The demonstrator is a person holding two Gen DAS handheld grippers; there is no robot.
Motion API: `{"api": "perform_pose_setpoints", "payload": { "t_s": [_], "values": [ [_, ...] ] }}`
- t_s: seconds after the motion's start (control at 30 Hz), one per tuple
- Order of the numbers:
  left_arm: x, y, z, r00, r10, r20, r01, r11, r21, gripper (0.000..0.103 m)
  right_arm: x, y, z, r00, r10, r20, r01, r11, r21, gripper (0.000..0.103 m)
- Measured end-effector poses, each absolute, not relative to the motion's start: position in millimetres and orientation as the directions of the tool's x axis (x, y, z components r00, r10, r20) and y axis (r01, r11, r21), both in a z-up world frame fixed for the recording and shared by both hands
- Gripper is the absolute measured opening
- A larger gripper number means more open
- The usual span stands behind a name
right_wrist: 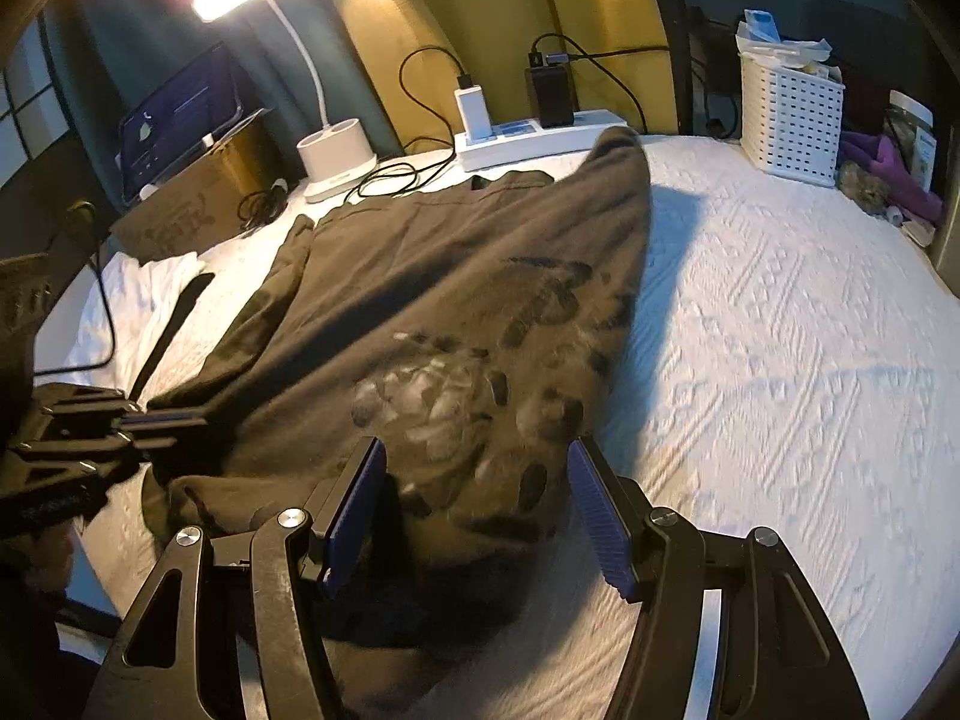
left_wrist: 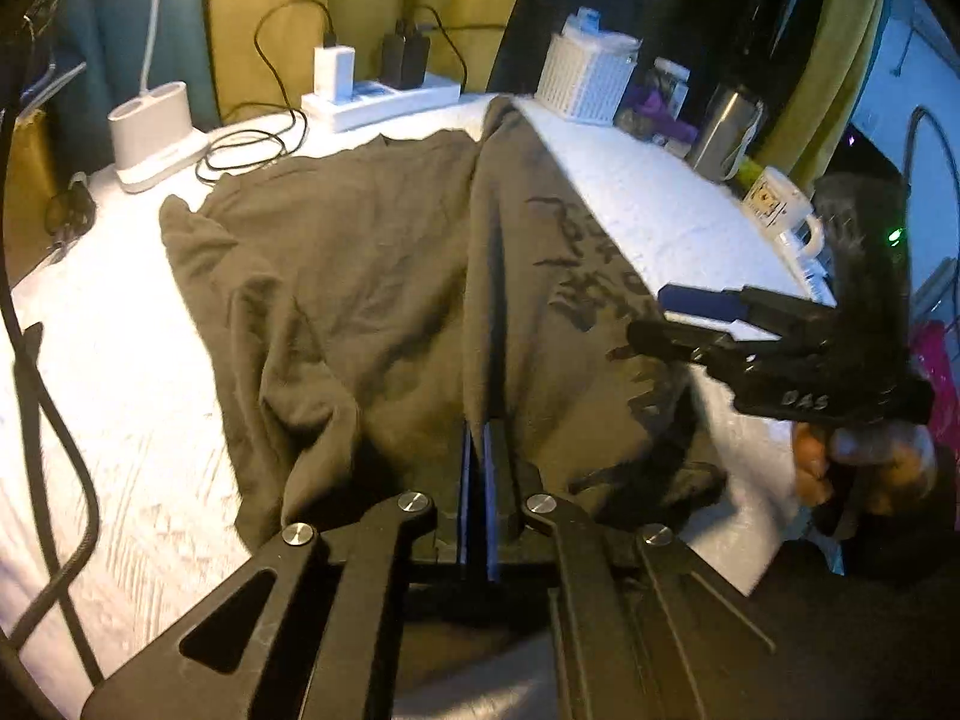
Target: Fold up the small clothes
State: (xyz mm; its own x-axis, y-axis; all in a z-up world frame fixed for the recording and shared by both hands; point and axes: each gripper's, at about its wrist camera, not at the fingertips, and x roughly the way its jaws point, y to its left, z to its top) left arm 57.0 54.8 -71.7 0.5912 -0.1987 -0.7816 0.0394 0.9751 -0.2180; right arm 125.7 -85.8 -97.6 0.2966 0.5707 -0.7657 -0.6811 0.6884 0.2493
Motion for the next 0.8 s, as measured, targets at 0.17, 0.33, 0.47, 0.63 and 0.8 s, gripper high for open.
{"api": "perform_pose_setpoints", "payload": {
  "t_s": [0.17, 0.33, 0.47, 0.63, 0.8],
  "values": [
    [43.0, 53.2, -80.3, 0.576, -0.183, -0.797, 0.01, 0.976, -0.217, 0.002, 113.3, -90.4, -101.8, 0.278, 0.571, -0.773, -0.691, 0.677, 0.252, 0.065],
    [38.1, 54.7, -76.3, 0.55, -0.195, -0.812, -0.009, 0.971, -0.239, 0.004, 111.0, -93.3, -106.1, 0.265, 0.57, -0.778, -0.698, 0.67, 0.253, 0.065],
    [44.7, 57.3, -59.7, 0.573, -0.161, -0.803, -0.007, 0.98, -0.201, 0.009, 122.4, -95.0, -102.2, 0.279, 0.575, -0.769, -0.694, 0.674, 0.252, 0.065],
    [75.7, 66.0, -38.1, 0.63, -0.141, -0.764, -0.027, 0.979, -0.202, 0.053, 147.7, -98.7, -95.9, 0.3, 0.581, -0.757, -0.684, 0.684, 0.254, 0.065],
    [135.3, 63.4, -41.1, 0.623, -0.144, -0.769, -0.008, 0.982, -0.19, 0.053, 177.1, -99.7, -92.3, 0.319, 0.586, -0.745, -0.673, 0.693, 0.258, 0.065]
  ]
}}
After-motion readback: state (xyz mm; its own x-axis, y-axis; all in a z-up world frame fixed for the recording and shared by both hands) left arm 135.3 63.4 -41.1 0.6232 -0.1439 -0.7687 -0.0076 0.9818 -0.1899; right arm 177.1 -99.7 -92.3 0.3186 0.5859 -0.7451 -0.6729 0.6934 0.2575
